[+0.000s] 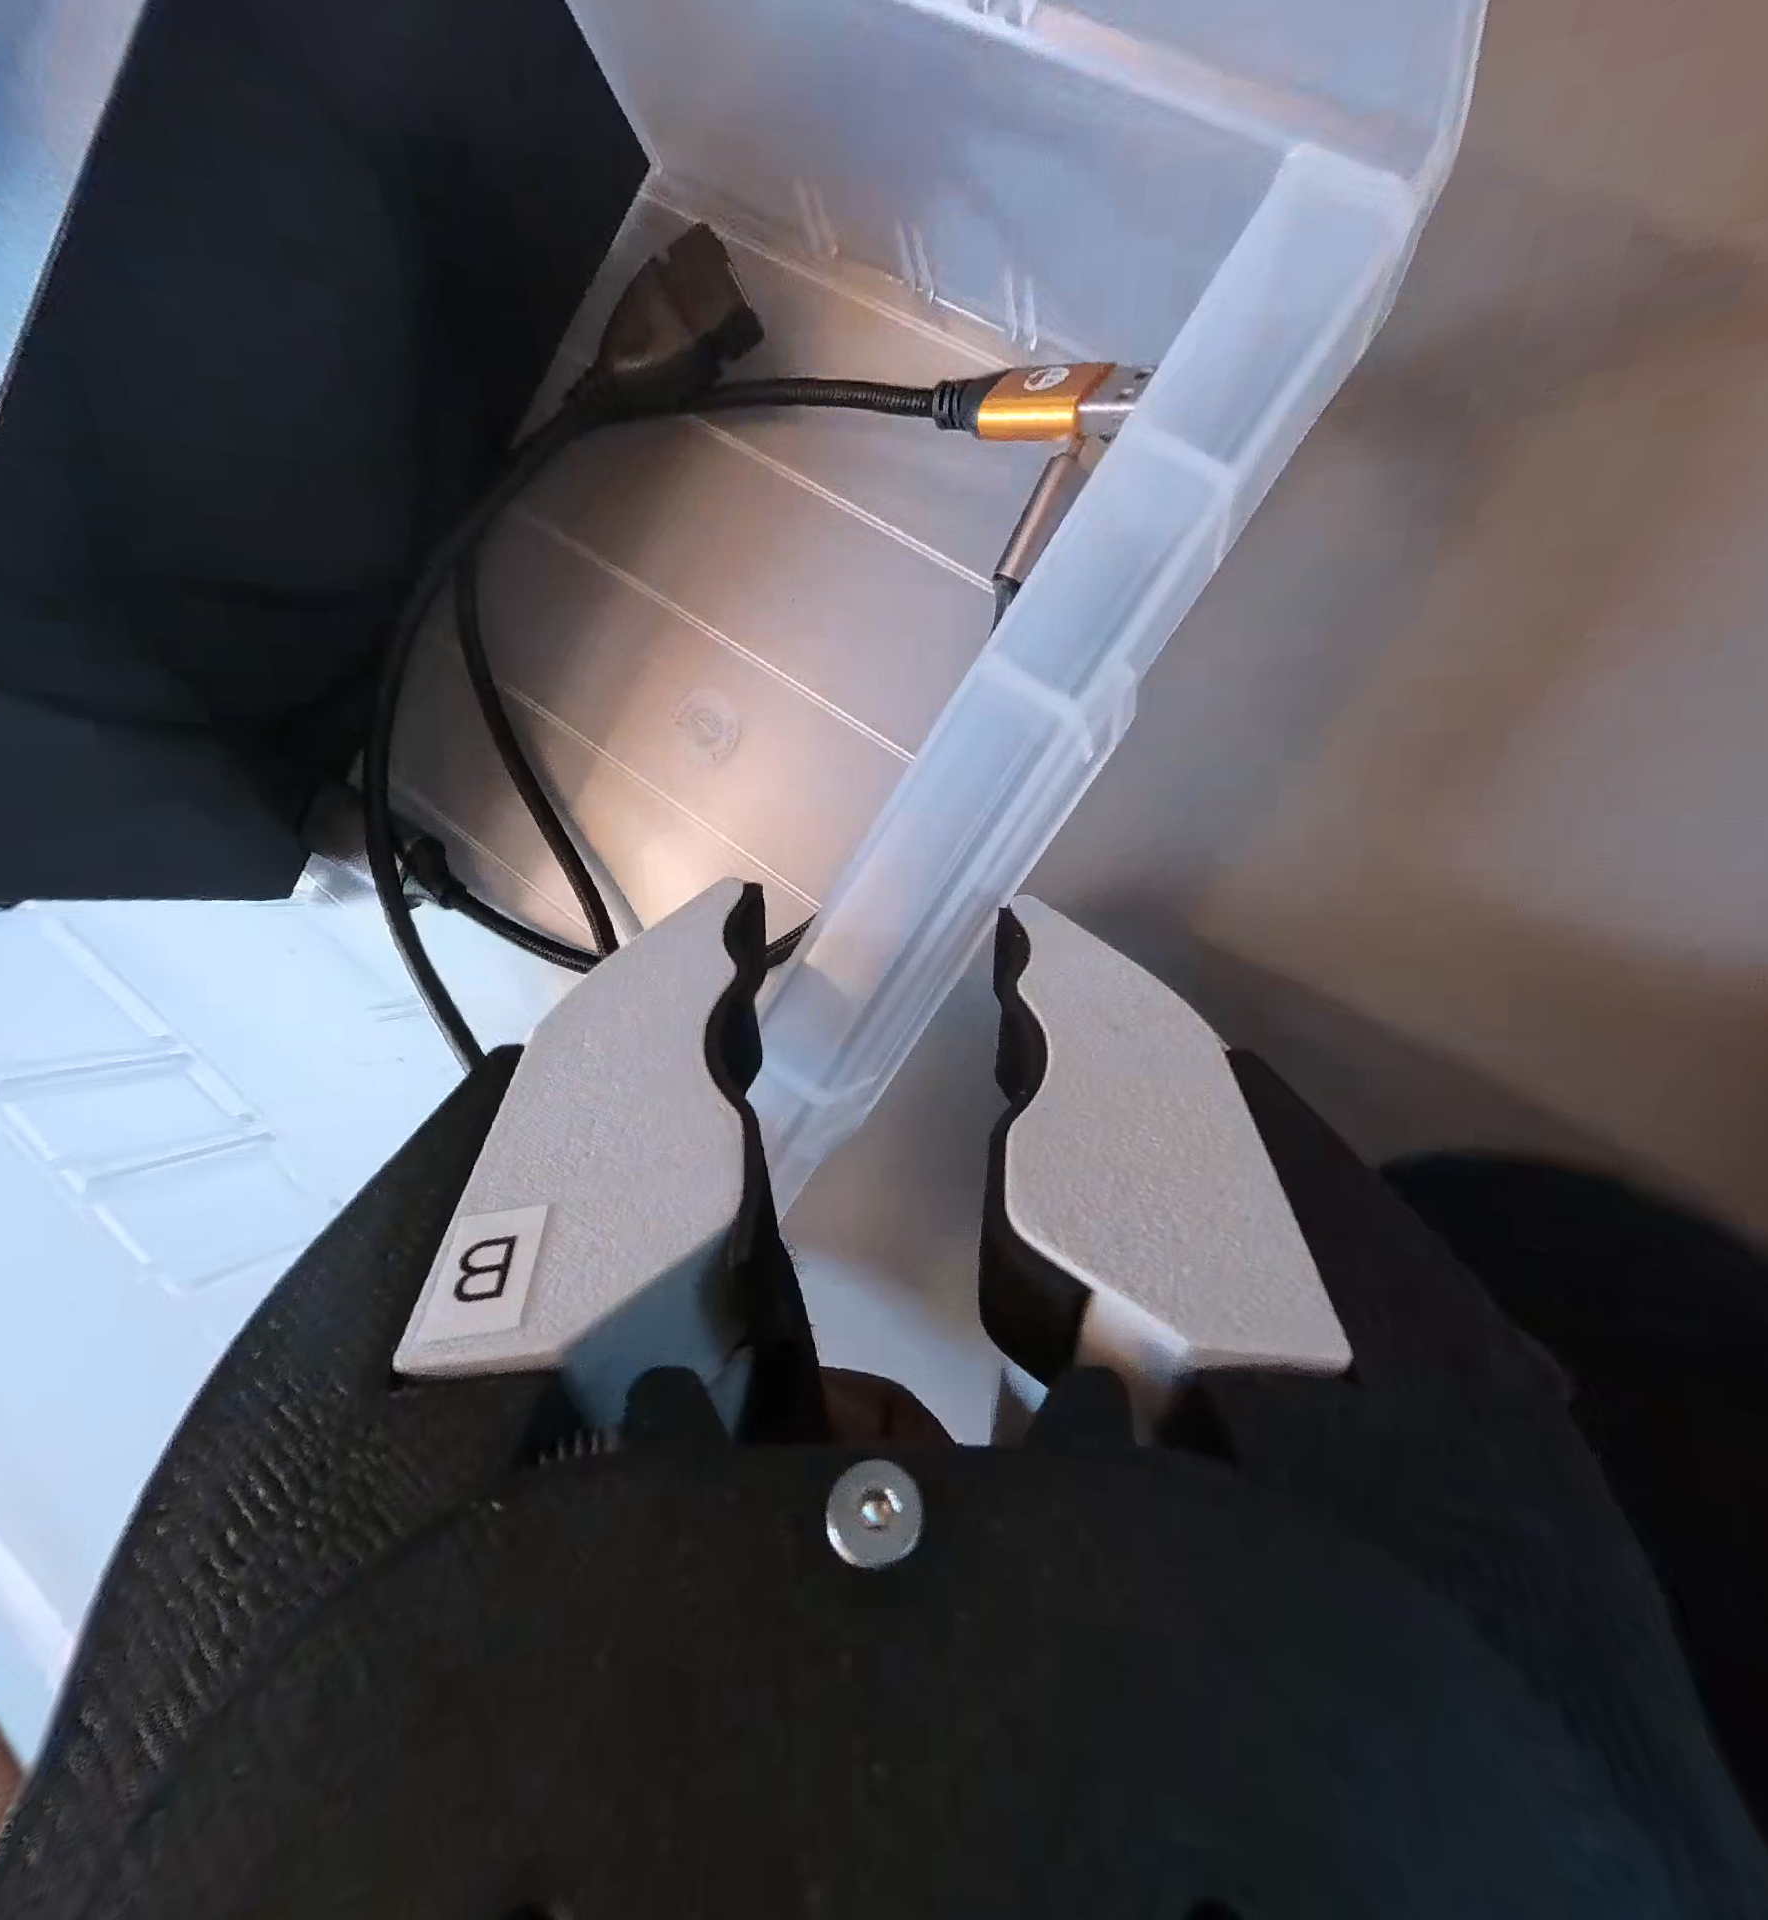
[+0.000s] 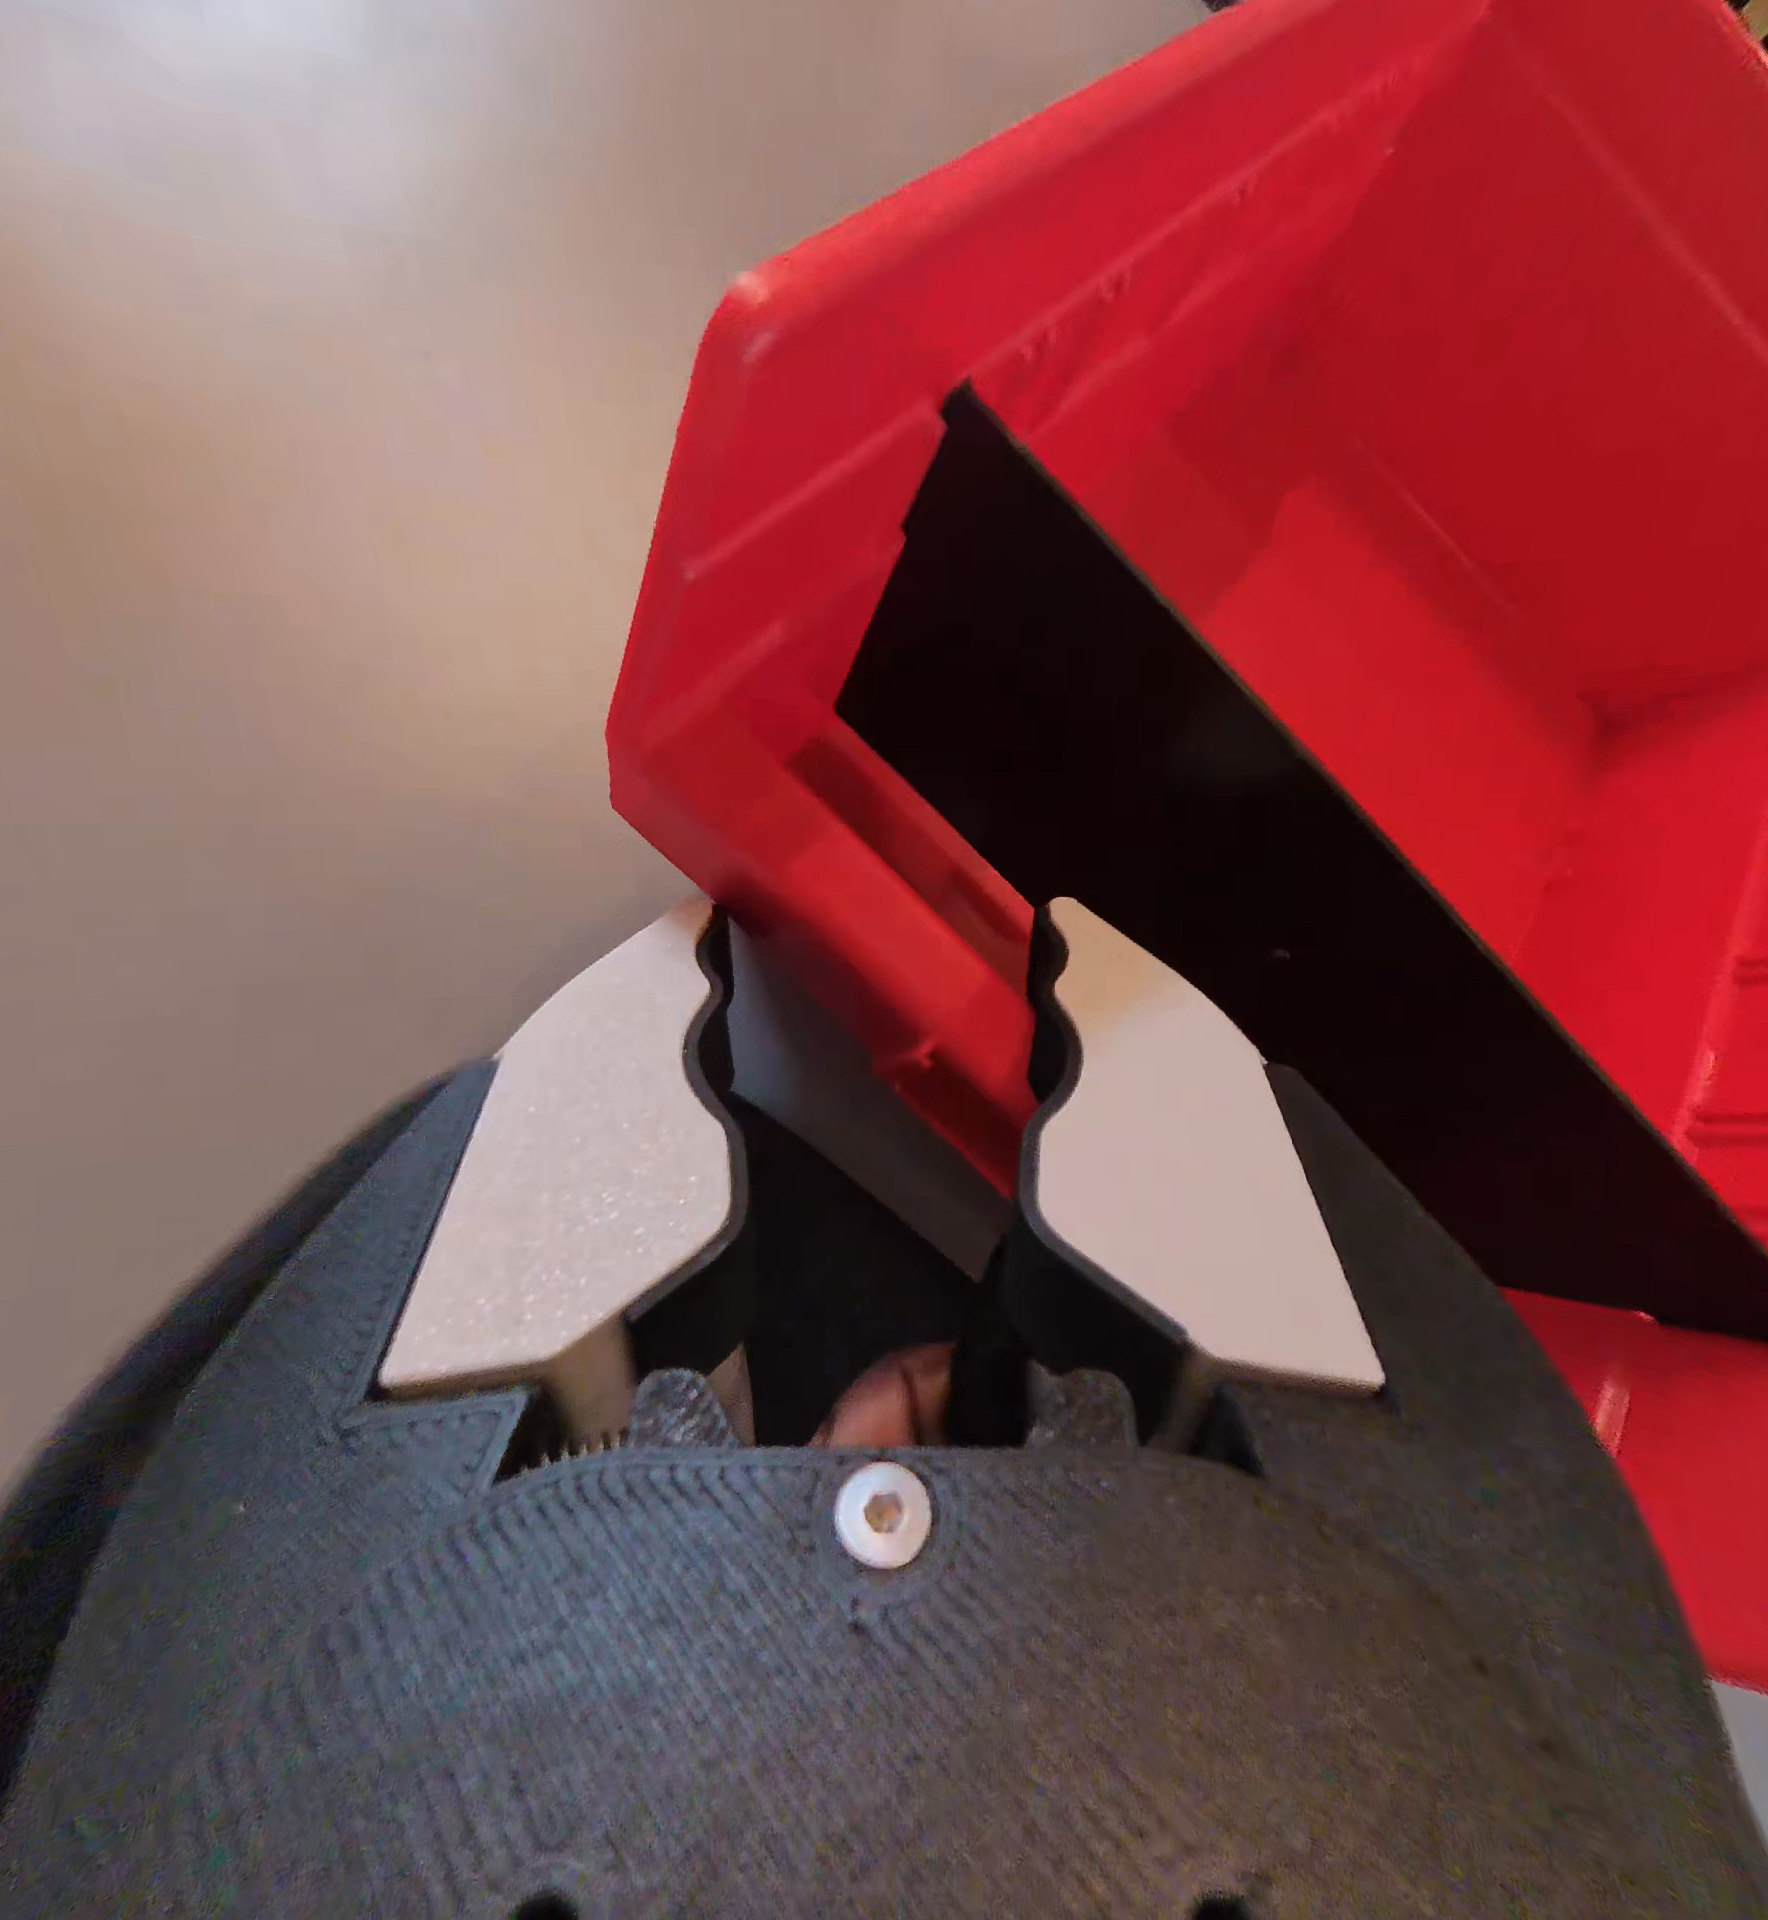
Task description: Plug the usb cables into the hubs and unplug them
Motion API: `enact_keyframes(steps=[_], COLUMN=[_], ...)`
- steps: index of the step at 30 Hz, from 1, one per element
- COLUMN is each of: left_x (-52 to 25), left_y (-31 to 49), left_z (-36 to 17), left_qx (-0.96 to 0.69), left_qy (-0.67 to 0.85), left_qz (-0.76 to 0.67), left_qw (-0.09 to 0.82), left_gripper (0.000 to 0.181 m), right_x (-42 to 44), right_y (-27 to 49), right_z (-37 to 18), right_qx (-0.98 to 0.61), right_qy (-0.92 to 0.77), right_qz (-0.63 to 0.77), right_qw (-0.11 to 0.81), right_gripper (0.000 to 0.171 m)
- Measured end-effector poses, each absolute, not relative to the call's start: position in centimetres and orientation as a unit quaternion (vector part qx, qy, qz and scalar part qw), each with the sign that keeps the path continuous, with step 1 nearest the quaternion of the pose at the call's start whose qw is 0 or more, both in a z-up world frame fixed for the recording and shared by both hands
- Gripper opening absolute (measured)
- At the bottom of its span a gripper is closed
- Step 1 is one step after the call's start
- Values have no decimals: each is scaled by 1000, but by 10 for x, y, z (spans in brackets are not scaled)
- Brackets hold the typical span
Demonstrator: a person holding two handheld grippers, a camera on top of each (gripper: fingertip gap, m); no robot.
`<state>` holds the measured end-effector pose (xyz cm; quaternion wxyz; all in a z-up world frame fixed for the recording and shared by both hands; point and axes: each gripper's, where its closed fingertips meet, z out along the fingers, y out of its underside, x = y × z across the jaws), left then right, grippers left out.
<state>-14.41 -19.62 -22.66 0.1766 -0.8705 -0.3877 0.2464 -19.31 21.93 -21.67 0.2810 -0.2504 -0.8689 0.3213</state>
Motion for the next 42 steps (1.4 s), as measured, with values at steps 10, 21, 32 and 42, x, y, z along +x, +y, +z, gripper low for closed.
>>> enact_keyframes(steps=[10, 21, 32, 42], left_x=[-73, -86, -249, -257], left_y=[-273, -223, -226, -305], left_z=[-224, -56, -76, -170], left_qx=[-906, -706, -781, -974], left_qy=[-252, -289, -392, -206], left_qz=[255, 438, 185, 70], left_qw=[225, 475, 450, 66], left_gripper=[41, 54, 78, 77], right_x=[-184, -130, -211, -219], right_y=[308, 194, 35, 49], right_z=[-214, 30, -73, -83], right_qx=[-290, -35, -71, -124], right_qy=[-871, -564, -581, -554], right_qz=[294, 724, 811, 822], right_qw=[266, 395, 11, -51], right_gripper=[57, 58, 108, 101])
